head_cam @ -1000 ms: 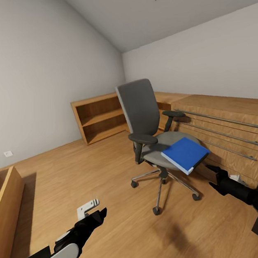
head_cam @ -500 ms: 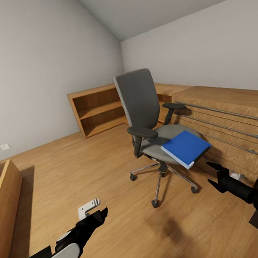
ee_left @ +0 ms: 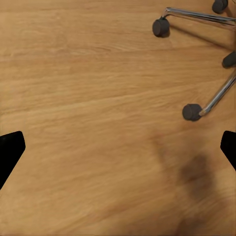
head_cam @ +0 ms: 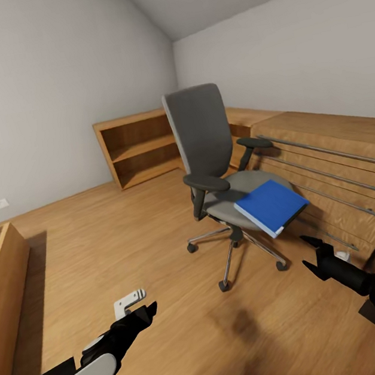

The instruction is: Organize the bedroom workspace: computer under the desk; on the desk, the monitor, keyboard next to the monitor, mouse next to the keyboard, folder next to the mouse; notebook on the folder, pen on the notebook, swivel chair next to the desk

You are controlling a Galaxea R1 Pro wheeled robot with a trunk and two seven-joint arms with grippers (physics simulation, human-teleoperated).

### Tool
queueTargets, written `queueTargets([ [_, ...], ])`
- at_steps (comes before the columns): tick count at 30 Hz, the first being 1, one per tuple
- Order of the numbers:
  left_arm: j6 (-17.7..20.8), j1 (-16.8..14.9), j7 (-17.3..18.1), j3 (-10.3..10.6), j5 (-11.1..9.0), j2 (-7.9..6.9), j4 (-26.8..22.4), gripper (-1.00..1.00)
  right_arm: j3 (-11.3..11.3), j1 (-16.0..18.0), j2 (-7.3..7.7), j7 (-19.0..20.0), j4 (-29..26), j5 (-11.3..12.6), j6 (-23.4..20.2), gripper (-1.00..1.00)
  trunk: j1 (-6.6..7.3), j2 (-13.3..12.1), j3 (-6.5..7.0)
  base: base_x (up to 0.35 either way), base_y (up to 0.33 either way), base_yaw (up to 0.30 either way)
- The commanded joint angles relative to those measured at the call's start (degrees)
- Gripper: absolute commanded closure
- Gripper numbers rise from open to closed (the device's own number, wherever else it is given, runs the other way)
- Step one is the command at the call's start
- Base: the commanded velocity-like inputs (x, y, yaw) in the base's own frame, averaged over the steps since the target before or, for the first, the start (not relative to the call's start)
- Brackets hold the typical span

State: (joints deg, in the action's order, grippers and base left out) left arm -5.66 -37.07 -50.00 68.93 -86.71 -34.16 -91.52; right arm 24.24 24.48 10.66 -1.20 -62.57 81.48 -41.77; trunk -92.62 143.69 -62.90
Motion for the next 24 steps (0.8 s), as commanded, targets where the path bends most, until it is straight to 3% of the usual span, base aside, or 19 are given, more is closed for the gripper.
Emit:
queueTargets([
  [1, -0.6, -0.1, -0.1, 0.2, -0.5, -0.03, -0.1, -1.0, 0.1, 0.0, -0.01, -0.1, 0.0, 0.2, -0.3, -1.0, -0.01, 0.0, -0.28, 0.0, 0.0, 0.0],
  [13, -0.7, -0.1, -0.1, 0.2, -0.6, 0.15, 0.0, -1.0, 0.0, 0.0, -0.16, 0.0, -0.2, 0.2, -0.3, -1.0, -0.06, 0.1, -0.73, 0.003, 0.0, 0.0],
  [24, -0.6, -0.1, 0.1, 0.3, -0.6, 0.15, 0.7, -1.0, 0.1, 0.0, -0.19, 0.0, -0.6, 0.3, -0.3, -1.0, -0.06, 0.1, -0.73, 0.131, 0.0, 0.0],
])
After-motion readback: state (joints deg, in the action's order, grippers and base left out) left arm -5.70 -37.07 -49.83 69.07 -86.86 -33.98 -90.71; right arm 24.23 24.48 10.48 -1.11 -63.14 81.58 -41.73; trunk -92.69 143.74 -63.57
